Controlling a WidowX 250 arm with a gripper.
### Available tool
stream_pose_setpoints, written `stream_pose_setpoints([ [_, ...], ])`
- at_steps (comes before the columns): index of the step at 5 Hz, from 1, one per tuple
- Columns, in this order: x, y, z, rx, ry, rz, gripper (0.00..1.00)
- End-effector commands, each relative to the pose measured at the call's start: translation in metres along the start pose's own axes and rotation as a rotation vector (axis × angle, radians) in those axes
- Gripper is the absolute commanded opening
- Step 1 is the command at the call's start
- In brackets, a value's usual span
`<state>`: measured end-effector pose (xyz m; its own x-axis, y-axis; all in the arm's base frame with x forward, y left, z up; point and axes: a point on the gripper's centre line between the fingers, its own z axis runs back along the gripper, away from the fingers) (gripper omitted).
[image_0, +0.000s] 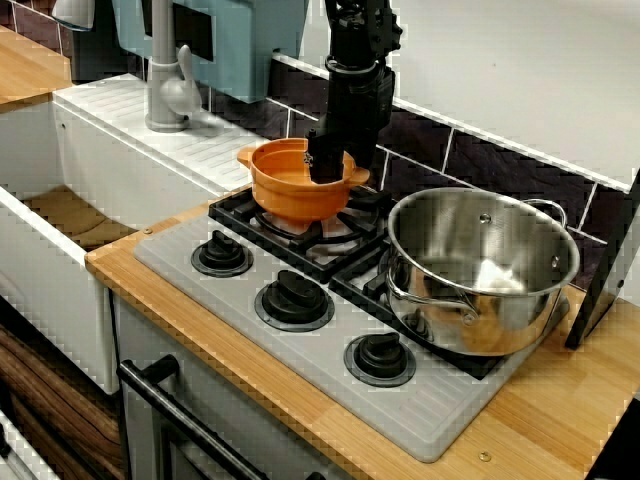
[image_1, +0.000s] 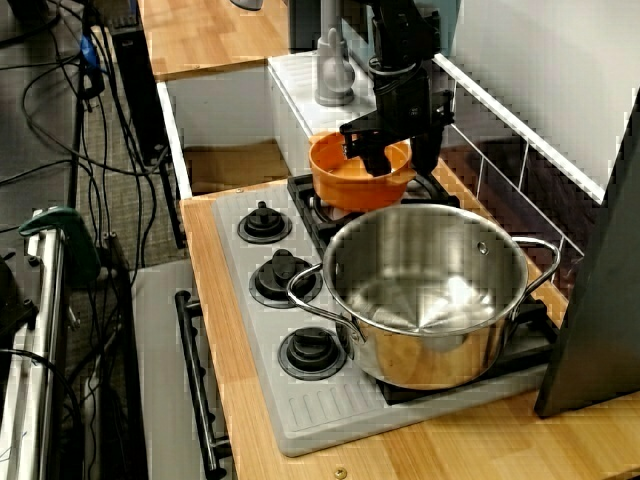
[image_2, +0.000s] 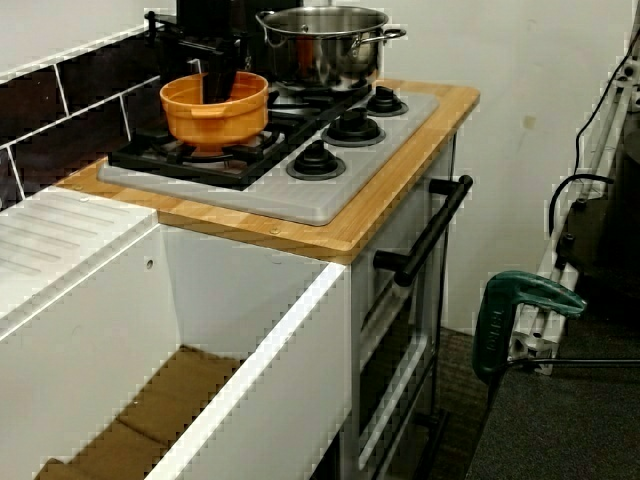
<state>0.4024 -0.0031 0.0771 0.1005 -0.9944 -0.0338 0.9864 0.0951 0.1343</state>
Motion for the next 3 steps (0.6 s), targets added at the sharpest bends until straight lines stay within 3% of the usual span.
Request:
stream_pose_setpoints([
  [1,-0.005,-0.003,0.032,0.047,-0.003,-0.006,0.0],
  [3,-0.01,-0.006,0.056,0.054,-0.028,-0.02,0.0],
])
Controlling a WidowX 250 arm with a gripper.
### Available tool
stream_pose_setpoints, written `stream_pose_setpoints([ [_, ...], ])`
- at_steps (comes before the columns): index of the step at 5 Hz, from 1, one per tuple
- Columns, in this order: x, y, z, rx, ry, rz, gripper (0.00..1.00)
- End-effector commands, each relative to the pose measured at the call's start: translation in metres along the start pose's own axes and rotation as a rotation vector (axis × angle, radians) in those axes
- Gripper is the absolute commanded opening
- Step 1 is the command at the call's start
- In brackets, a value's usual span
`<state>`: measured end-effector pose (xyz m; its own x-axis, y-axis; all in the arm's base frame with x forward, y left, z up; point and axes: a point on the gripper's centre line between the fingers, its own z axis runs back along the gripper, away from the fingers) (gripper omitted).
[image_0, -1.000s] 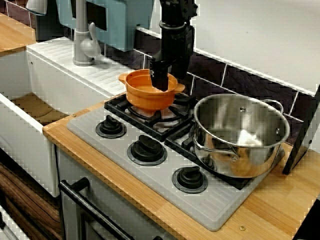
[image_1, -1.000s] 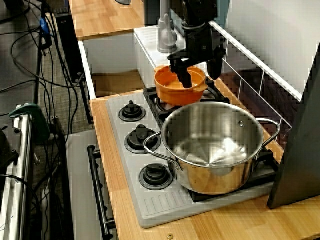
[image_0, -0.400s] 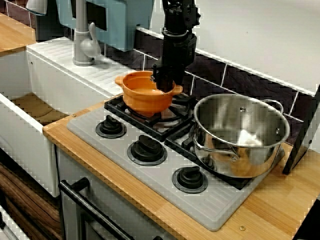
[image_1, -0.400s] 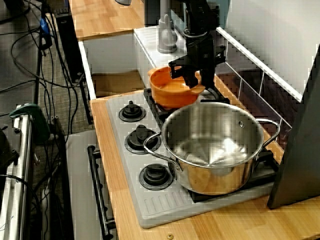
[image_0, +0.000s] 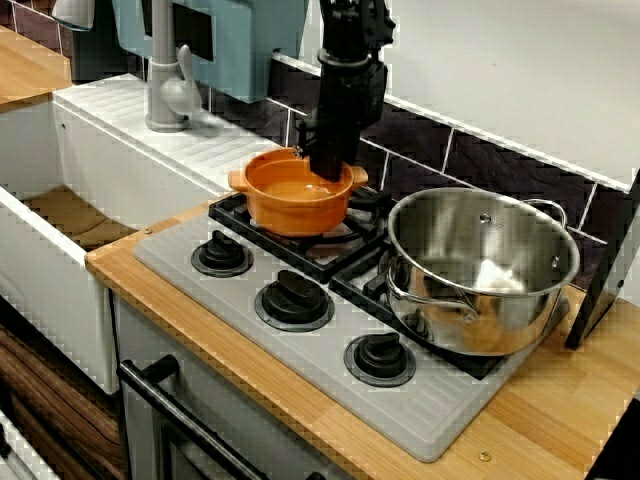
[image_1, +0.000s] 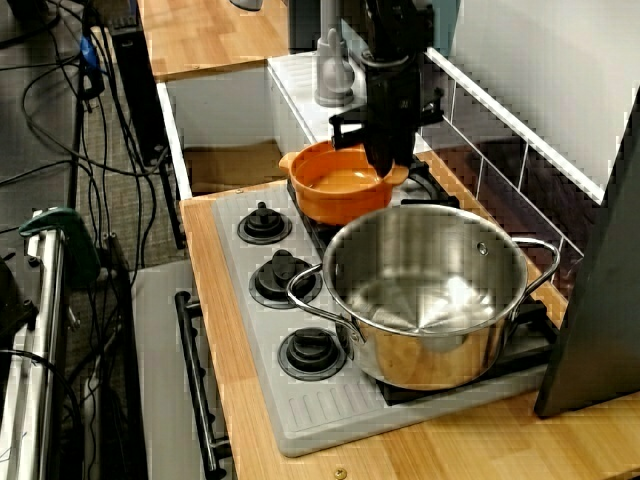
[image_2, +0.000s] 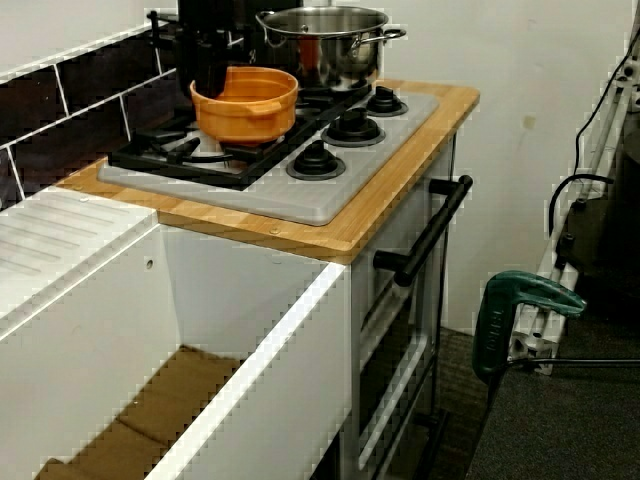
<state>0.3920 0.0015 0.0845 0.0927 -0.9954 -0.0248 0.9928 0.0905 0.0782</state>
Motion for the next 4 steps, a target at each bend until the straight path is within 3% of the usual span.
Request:
stream_pose_setpoints([
  [1,0.0,-0.004,0.057,0.146,0.005,-0.084,0.0],
  [2,0.009,-0.007,0.065,0.168,0.046,-0.171,0.0],
  [3,0.018,-0.009,0.076,0.159,0.06,-0.23,0.0],
  [4,0.023,-0.013,0.084,0.182,0.059,-0.264,0.0],
])
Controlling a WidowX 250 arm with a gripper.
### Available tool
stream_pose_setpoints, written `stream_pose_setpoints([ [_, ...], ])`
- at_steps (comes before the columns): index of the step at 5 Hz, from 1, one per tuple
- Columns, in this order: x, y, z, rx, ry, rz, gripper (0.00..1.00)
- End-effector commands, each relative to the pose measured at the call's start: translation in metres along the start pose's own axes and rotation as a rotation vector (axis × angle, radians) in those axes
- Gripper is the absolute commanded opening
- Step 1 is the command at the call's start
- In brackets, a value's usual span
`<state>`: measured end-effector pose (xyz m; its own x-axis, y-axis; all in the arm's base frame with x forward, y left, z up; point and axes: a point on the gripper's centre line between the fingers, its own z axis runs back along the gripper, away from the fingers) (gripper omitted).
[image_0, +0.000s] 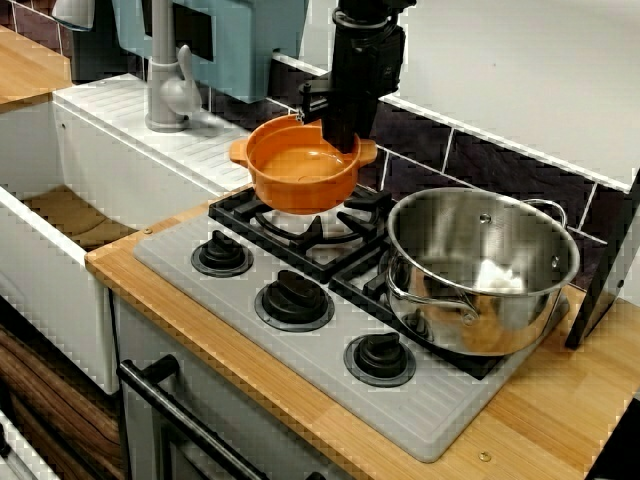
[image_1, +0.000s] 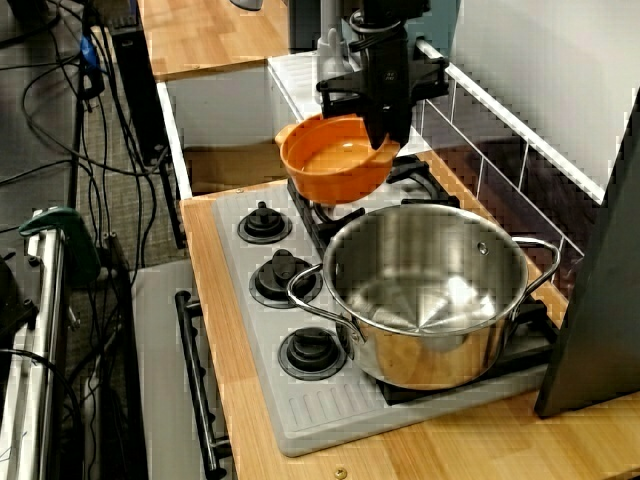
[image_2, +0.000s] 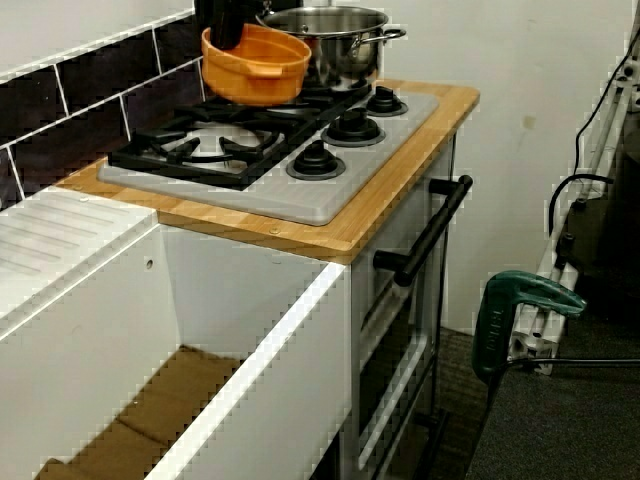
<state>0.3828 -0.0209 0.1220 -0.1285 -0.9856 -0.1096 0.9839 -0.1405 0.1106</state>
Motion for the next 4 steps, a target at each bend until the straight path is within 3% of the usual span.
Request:
stream_pose_setpoints([
  [1,0.01,-0.006,0.052,0.205,0.048,-0.068,0.0],
  [2,0.016,-0.007,0.058,0.241,0.072,-0.079,0.0],
  [4,0.039,-0.005,0.06,0.298,0.21,-0.078,0.0],
])
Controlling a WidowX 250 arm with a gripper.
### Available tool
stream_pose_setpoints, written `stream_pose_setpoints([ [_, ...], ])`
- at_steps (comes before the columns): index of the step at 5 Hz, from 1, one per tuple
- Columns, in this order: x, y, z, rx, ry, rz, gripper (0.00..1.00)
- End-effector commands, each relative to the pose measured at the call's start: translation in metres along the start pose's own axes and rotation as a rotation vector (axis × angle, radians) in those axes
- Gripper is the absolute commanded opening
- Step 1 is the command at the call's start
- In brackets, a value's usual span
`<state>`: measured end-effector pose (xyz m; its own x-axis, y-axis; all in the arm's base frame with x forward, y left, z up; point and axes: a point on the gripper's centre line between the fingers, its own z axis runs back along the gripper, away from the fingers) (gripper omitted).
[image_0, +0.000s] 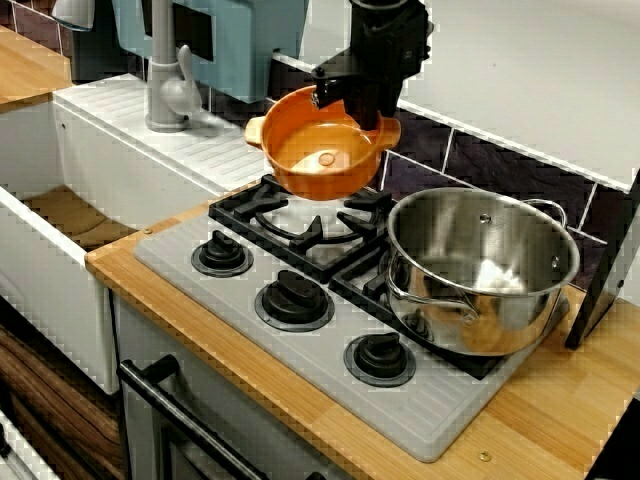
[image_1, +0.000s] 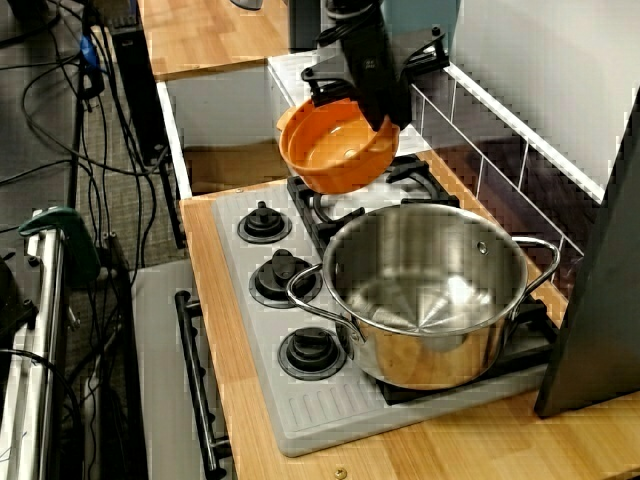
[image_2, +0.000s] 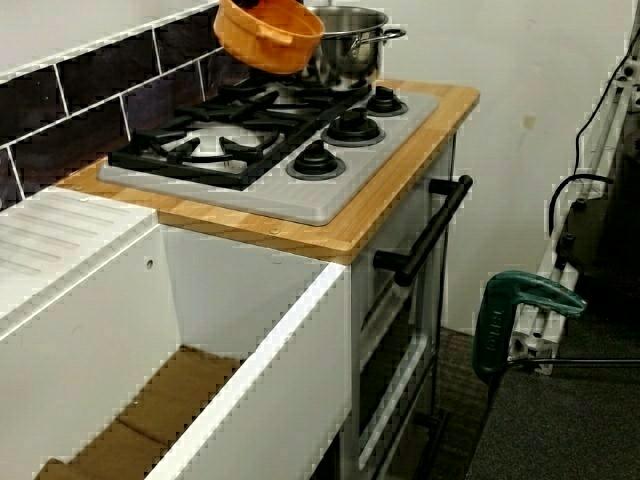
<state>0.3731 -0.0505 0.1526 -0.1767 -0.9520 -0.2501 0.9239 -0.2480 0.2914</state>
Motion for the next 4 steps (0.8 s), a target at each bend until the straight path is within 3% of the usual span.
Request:
stream_pose_setpoints([
  [1,0.013,0.003,0.03,0.111,0.119,0.0,0.0],
  [4,0.02,-0.002,0.055,0.211,0.177,-0.016,0.0],
])
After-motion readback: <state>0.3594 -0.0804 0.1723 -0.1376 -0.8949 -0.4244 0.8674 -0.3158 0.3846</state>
